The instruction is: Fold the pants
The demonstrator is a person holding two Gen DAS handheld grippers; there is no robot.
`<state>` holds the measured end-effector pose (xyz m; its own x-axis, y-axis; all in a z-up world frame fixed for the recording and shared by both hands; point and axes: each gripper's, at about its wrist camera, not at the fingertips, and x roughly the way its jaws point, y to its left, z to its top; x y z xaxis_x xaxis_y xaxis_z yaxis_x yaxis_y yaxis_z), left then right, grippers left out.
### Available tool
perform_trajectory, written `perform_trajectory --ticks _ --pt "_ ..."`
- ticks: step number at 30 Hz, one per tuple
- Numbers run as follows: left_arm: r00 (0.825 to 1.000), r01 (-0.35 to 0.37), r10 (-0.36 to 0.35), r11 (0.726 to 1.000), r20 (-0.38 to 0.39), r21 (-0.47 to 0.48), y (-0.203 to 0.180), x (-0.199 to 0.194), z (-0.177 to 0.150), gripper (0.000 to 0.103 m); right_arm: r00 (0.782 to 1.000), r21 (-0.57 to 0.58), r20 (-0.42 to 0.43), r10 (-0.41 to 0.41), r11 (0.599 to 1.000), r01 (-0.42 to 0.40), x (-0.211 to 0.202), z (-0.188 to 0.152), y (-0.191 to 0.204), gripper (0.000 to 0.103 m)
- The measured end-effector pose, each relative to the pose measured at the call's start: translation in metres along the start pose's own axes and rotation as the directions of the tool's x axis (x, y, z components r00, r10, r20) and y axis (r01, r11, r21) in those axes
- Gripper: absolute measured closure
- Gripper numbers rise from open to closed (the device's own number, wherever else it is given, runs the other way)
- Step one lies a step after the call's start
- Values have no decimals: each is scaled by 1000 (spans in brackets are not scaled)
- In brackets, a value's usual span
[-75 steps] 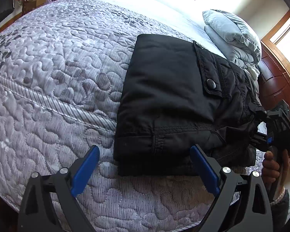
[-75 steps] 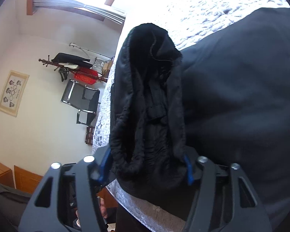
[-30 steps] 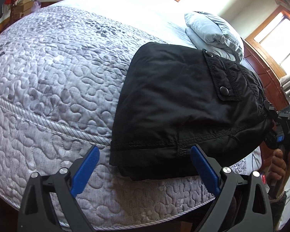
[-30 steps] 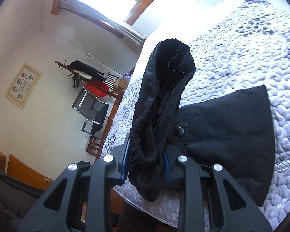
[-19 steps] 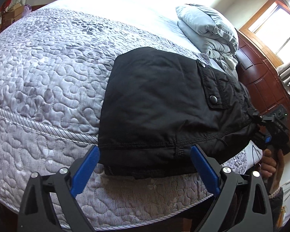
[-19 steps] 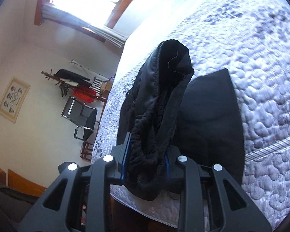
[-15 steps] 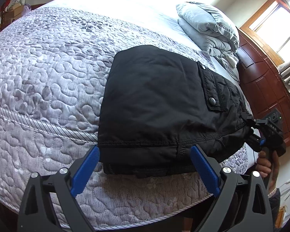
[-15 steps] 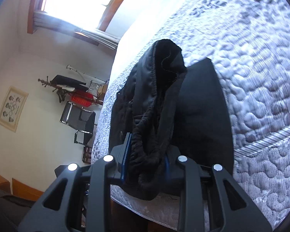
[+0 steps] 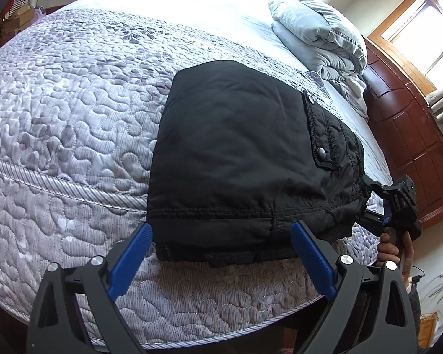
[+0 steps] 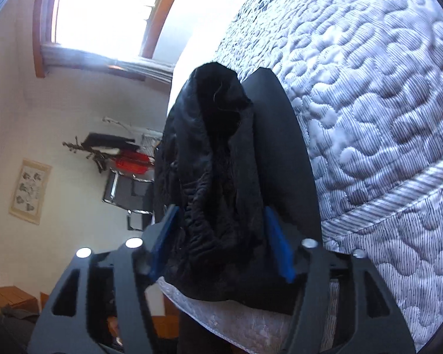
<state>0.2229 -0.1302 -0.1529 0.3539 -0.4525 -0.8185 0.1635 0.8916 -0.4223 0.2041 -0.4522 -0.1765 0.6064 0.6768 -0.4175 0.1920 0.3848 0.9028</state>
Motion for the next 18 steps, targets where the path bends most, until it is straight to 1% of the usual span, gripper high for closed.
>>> perform_trajectory --ticks 1,2,4,6,9,10,12,13,14,15,17,18 --pt "1000 1 -1 1000 -2 -1 0 0 -1 7 1000 -2 10 9 1000 -9 -4 0 0 26" --pt "1000 1 -1 1000 -4 0 0 0 -1 7 1000 -8 28 6 1000 -6 -8 1 2 21" --pt "1000 1 -1 1000 -3 0 -1 0 -2 7 999 -18 39 2 1000 -1 -11 7 5 19" --pt "1000 3 -3 1000 -5 -3 -1 0 -2 7 1000 -27 24 4 1000 -3 -7 15 9 19" --pt "1000 9 -9 1000 -3 -7 -1 -1 -3 7 1000 -38 -2 -18 999 18 6 29 17 20" --pt "1000 10 -10 1000 -3 -6 -2 -2 -4 7 1000 -39 -5 -21 999 20 10 32 18 22" --pt "1000 7 -7 1000 -4 -1 -3 -2 -4 7 999 -36 -19 -31 999 31 18 37 17 37" --pt "1000 8 -8 1000 -1 2 -4 -3 -5 7 999 -36 -25 -37 999 36 19 38 18 49" --pt "1000 10 -10 1000 1 4 -5 -4 -5 7 999 -38 -26 -47 998 46 21 38 19 55" --pt "1000 11 -11 1000 3 7 -5 -5 -4 7 999 -40 -27 -47 998 45 21 38 20 58" --pt "1000 10 -10 1000 12 14 -7 -7 -3 7 999 -45 -24 -42 998 41 21 36 25 71" --pt "1000 8 -8 1000 17 17 -8 -8 -3 7 999 -49 -23 -38 998 37 20 36 28 74"
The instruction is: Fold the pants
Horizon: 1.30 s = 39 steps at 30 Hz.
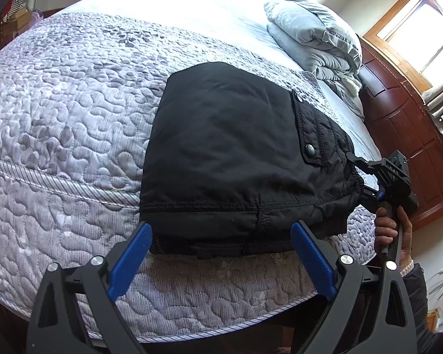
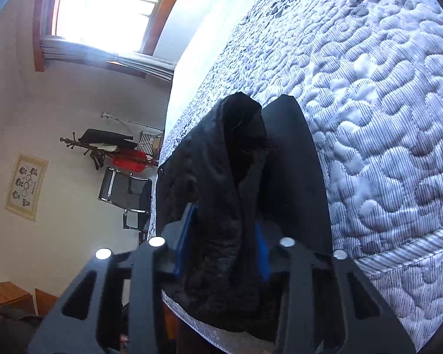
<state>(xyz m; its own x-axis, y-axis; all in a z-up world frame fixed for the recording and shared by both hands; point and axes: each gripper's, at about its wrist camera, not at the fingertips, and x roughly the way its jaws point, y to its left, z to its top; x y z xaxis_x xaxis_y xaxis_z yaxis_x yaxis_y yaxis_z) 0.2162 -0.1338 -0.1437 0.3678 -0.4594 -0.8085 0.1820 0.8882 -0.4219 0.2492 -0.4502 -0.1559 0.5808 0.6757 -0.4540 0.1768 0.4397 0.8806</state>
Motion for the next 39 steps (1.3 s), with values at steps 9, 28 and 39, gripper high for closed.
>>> perform_trajectory --ticks 9,28,39 --pt "1000 3 -4 1000 27 26 -9 -6 5 7 1000 -72 15 -5 997 6 -20 11 9 85" --pt "993 -24 12 995 117 101 -28 -36 14 7 1000 39 23 -17 999 17 -25 5 -44 61" --pt "988 -68 48 988 149 136 -44 -46 15 7 1000 -31 -22 -18 999 17 -38 -37 -26 41"
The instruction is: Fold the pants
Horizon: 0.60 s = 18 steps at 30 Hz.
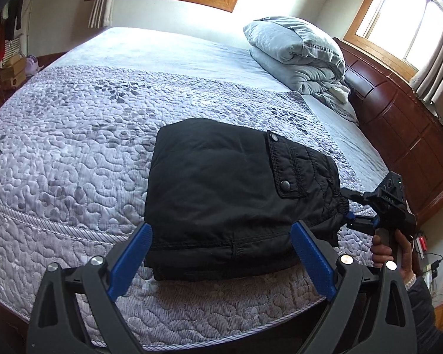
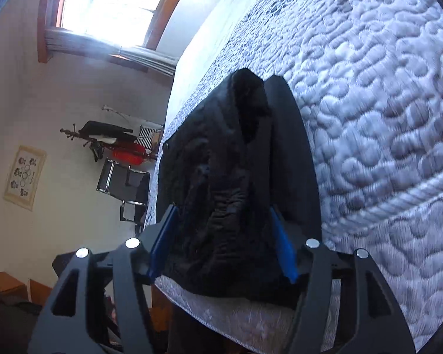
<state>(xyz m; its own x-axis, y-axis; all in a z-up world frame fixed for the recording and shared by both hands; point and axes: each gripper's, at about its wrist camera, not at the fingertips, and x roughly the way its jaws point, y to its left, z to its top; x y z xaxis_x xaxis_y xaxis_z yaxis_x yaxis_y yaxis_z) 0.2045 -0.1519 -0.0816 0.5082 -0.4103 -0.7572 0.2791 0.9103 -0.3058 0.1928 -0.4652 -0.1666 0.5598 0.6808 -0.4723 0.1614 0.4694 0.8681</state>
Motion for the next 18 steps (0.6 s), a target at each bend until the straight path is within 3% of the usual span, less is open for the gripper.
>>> perform_trajectory --ticks 3,5,8,13,18 --pt "1000 -5 5 1000 3 8 -3 -2 2 7 1000 -19 -13 -28 999 28 3 -8 2 42" --pt "1000 -10 10 1000 6 10 -4 -3 2 6 999 -32 -9 -53 998 53 5 -10 2 58" --pt "1000 -15 15 1000 8 17 -7 -4 2 6 999 -23 -1 -54 998 54 4 -11 2 72" --pt "1000 -17 17 1000 2 11 -7 -3 0 5 996 -67 44 -78 994 81 -8 4 14 84" --pt "1000 -19 19 1000 -14 -3 -2 1 -1 5 992 -63 35 -123 990 125 -7 17 17 85"
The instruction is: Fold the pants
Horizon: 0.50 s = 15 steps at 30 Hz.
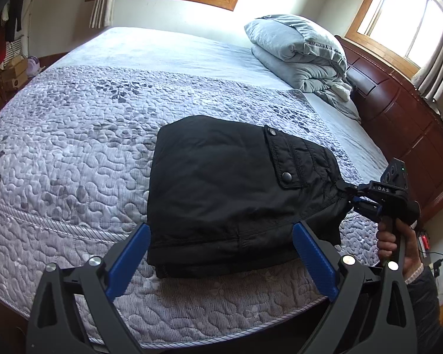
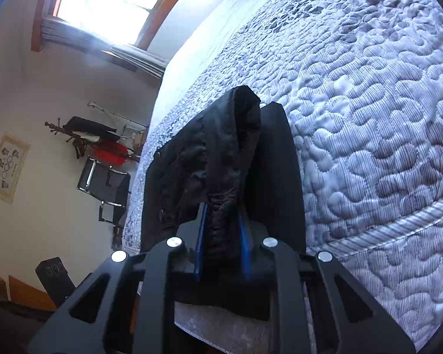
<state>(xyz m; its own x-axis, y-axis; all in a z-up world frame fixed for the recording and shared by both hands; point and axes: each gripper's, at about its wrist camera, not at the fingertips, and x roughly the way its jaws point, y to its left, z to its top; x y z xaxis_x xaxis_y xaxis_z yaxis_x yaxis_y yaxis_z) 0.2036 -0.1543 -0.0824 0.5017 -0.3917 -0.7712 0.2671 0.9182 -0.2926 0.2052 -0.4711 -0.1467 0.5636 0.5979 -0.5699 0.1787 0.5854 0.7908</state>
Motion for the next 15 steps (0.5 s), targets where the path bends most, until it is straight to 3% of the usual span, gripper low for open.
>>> perform_trajectory --ticks 4,7,10,11,15 --pt "1000 -15 15 1000 -15 -11 6 5 -1 5 1000 33 -9 8 999 -8 6 0 -6 83" --pt "1000 -15 14 1000 -23 -20 10 7 -2 5 1000 48 -14 -3 999 4 4 -5 -13 65" --pt "999 -24 23 1000 -25 -17 13 8 -3 5 1000 45 24 21 999 -22 -11 -8 -15 62" --pt "999 -26 25 999 -27 -21 15 9 -4 5 999 52 26 28 998 -30 -16 -10 -16 54" --pt "999 -15 13 999 -40 -46 24 14 -6 5 1000 42 23 19 999 -20 -25 -17 -16 51"
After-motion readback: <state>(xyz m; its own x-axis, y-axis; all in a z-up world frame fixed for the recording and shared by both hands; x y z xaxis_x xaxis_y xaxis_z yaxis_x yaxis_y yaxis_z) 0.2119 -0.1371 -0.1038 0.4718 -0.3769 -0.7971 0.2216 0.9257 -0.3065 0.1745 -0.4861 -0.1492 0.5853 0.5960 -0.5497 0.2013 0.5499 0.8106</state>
